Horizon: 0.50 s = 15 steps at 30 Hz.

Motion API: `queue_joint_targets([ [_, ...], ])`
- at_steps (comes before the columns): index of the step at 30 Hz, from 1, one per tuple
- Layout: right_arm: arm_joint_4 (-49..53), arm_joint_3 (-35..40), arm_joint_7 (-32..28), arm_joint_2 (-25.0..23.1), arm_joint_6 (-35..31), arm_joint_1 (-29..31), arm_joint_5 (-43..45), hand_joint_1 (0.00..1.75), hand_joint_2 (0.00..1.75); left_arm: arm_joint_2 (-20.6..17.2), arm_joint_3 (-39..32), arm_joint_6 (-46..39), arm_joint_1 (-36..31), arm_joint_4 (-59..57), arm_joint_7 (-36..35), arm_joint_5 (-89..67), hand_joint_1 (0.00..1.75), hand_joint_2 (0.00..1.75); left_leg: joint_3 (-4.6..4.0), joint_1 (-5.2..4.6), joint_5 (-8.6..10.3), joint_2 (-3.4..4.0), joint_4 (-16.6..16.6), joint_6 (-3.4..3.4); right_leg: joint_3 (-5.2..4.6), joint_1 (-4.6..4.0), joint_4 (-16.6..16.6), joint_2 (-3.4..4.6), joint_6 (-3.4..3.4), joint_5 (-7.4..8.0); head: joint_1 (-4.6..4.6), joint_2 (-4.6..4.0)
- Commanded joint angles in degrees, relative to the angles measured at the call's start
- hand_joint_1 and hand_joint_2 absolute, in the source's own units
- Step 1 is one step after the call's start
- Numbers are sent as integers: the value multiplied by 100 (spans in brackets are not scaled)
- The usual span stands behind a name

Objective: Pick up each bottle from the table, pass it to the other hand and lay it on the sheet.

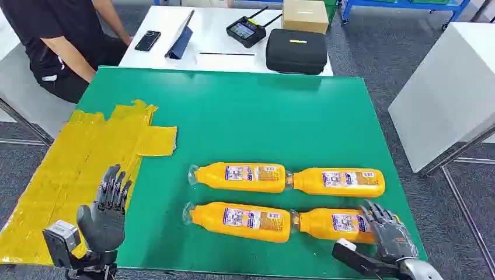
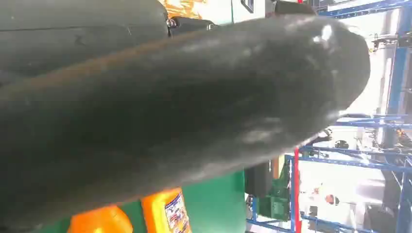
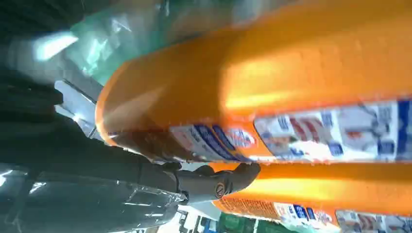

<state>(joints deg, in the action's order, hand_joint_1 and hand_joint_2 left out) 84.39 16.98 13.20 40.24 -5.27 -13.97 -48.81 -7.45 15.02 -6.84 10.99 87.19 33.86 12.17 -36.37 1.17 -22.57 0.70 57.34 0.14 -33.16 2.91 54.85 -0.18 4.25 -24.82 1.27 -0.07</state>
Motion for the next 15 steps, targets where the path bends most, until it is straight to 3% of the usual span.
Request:
queue_joint_targets([
  [1,-269,471,35,6,415,144,217,175,175,-102,88,-69,-60,-208,-8,34,0,0,16,6,-5,-3,-4,1,18,-9,-8,0,-23,-2,0,0],
  [9,-286,683,-125,252,867,250,801,175,175,-57,2,-113,-99,-151,-41,68,0,0,35,9,-10,-7,-3,3,35,-14,-10,-2,-39,-7,0,0],
  [15,94,639,70,428,669,-247,1166,175,175,-49,-8,-98,-151,-234,-19,76,0,0,44,6,-9,-20,-3,0,-11,-9,-8,-19,-18,-15,0,0],
])
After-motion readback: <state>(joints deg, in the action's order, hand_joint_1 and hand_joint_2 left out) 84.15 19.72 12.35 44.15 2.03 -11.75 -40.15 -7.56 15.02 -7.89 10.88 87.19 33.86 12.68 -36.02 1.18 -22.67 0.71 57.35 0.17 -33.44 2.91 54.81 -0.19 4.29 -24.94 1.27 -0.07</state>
